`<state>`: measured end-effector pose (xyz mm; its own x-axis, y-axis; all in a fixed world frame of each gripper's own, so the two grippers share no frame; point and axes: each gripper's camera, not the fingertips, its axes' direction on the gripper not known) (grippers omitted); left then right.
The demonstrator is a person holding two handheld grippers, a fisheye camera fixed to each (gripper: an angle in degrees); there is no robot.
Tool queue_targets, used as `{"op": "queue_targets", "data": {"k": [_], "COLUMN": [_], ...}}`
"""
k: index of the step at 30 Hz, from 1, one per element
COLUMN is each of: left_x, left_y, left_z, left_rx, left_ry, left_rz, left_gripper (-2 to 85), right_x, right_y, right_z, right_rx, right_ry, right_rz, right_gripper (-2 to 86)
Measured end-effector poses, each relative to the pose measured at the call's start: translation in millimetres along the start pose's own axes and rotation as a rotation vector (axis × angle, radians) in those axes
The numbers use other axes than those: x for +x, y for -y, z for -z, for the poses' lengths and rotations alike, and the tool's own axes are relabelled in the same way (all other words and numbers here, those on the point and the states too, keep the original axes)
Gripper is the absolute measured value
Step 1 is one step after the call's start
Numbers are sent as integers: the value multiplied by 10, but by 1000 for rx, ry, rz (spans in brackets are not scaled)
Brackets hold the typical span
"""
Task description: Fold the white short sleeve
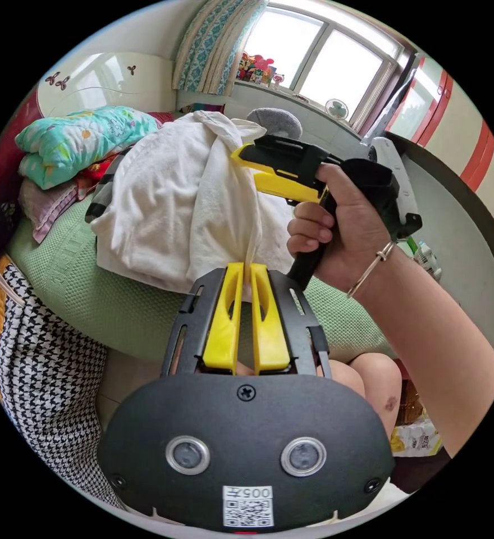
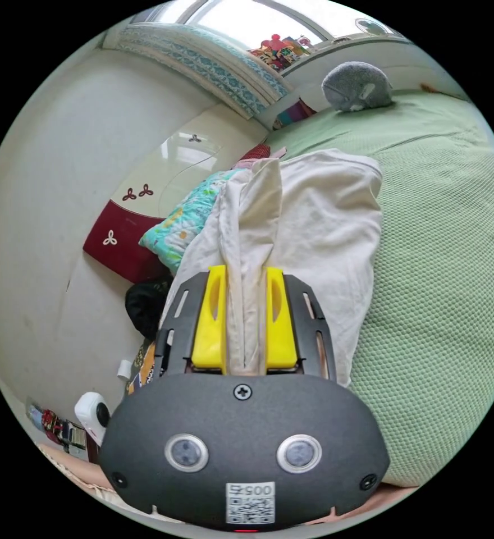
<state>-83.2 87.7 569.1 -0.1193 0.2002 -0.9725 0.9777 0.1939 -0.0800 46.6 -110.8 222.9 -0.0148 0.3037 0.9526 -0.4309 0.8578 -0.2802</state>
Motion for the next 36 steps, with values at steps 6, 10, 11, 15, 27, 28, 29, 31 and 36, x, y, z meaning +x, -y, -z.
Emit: {"op": "queue_targets", "data": {"k": [6, 10, 11, 15, 27, 28, 29, 31, 36], "left_x": [3, 32, 41, 82, 433, 492, 554, 651, 922], "left_y": [16, 33, 41, 62, 135, 138, 140, 141, 144], "left_z": [-12, -27, -30, -37, -72, -96, -122, -162, -271], "left_rx": [0, -3, -5, -12, -40, -46, -53, -62, -89], "left_ry": [6, 13, 13, 6, -51, -56, -58, -60, -81], "left_rz": [-3, -9, -12, -21, -74, -82, -90, -105, -143], "left_gripper": [37, 34, 33, 29, 12, 12, 12, 11, 11], "right_x": [7, -124, -149, -195, -626, -634, -624, -588, -442], "right_y": [45, 78, 87, 119, 103, 89, 75, 58, 9], "right_z": [-86, -156, -170, -217, -297, -286, -263, -213, -60], "right_rx": [-36, -52, -52, -61, -107, -111, -110, -105, -102], "right_ry": [58, -16, -25, -53, -351, -378, -393, -400, -421], "right_rz": [22, 86, 94, 95, 265, 275, 275, 263, 227], "right_gripper": [107, 87, 78, 58, -9, -9, -9, -9, -10]}}
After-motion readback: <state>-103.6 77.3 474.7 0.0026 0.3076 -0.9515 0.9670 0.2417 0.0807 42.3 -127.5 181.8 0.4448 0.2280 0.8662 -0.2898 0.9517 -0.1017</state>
